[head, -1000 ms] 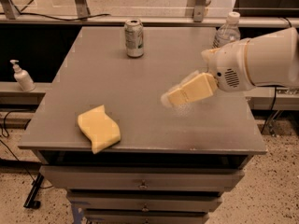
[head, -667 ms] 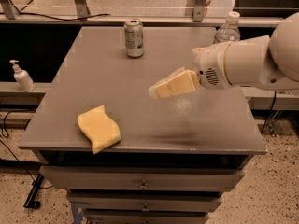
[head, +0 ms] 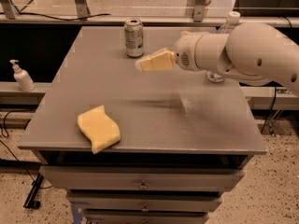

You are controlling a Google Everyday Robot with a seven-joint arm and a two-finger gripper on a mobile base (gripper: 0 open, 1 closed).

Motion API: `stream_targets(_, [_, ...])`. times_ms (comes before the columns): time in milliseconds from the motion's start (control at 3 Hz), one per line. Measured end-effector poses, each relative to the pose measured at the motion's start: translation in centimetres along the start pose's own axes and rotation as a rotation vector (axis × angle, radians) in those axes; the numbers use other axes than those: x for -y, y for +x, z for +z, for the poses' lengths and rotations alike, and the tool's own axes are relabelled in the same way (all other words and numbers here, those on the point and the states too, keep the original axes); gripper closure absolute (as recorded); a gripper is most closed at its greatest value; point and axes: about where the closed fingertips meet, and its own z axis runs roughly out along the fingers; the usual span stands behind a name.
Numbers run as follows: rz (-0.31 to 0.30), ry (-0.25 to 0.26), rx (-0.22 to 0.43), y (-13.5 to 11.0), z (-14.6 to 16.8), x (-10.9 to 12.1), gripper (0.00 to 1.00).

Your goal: Knock 7up can over

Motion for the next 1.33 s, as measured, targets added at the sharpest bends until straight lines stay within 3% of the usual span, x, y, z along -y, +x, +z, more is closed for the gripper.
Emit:
stream_targets(667, [0.033,-0.001,0.122,-1.3,8.5,3.5,0.00])
stream_targets(1333, [0.052,-0.045,0.198,-2.5,14.9,4.3,0.00])
